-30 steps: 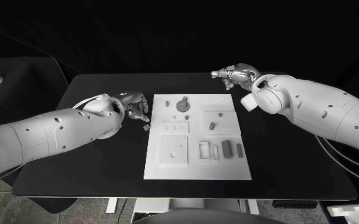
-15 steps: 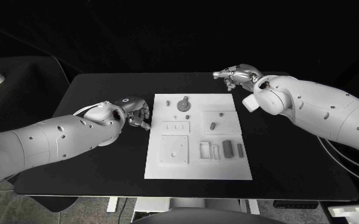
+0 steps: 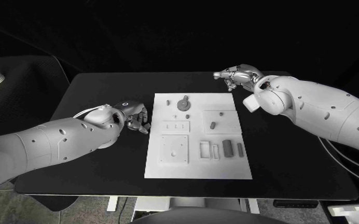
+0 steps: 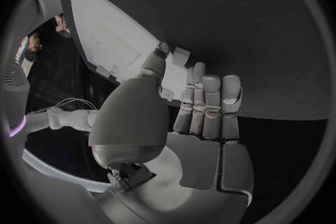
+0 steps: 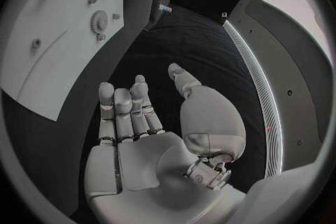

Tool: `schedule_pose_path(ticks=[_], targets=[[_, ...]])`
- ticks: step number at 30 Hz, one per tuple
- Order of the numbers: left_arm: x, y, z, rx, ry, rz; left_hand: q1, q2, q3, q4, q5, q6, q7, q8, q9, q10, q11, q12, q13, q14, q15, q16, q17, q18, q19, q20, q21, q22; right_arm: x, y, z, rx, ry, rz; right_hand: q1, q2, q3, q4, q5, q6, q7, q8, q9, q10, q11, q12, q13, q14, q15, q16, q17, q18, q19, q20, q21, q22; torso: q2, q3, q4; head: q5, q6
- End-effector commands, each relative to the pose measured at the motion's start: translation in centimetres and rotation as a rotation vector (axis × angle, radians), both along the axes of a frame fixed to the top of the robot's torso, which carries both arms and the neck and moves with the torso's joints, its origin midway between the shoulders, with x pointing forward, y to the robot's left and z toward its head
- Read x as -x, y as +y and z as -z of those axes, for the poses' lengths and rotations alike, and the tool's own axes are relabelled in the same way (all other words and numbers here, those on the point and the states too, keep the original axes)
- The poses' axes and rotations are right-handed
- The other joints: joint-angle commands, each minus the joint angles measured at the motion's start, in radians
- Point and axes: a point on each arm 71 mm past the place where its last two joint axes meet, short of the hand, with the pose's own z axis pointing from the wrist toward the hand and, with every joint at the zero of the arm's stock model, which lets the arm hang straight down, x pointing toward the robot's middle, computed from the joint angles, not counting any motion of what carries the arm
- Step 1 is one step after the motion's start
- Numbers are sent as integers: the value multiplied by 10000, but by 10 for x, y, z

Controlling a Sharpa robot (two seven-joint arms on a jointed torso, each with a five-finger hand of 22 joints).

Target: Assemble the parts on the task board

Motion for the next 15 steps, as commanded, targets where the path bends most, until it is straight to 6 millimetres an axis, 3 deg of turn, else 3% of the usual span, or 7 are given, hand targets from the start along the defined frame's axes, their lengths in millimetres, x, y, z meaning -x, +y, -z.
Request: schedule_pose_path(ticks=[1,15], targets=[[-1,0,2,-187,14,-75,-120,16,-55,70,-12,-37,28,-10,-11,-45,3,-10,-3,-48,17,-23,-2,204,46,-4,-24,-11,1,1,1,13,-2,-201,79,-11,-27,-29,6,2,39,45,16,-82,5,41,-15,-59,-39,25,-12,32,-67,-18,1048,-3,0,-8,-1,-8,18],[-3,-1,9,-42,162,-253,-30,187,198,290,22,142,-10,89,-11,120,-5,112,34,44,-29,33,15,241,195,-45,-4,-30,2,2,2,0,25,-244,77,-6,-32,-23,5,4,39,47,16,-82,5,42,-16,-59,-39,26,-12,31,-67,-17,1049,-3,-1,-1,-5,-8,33]])
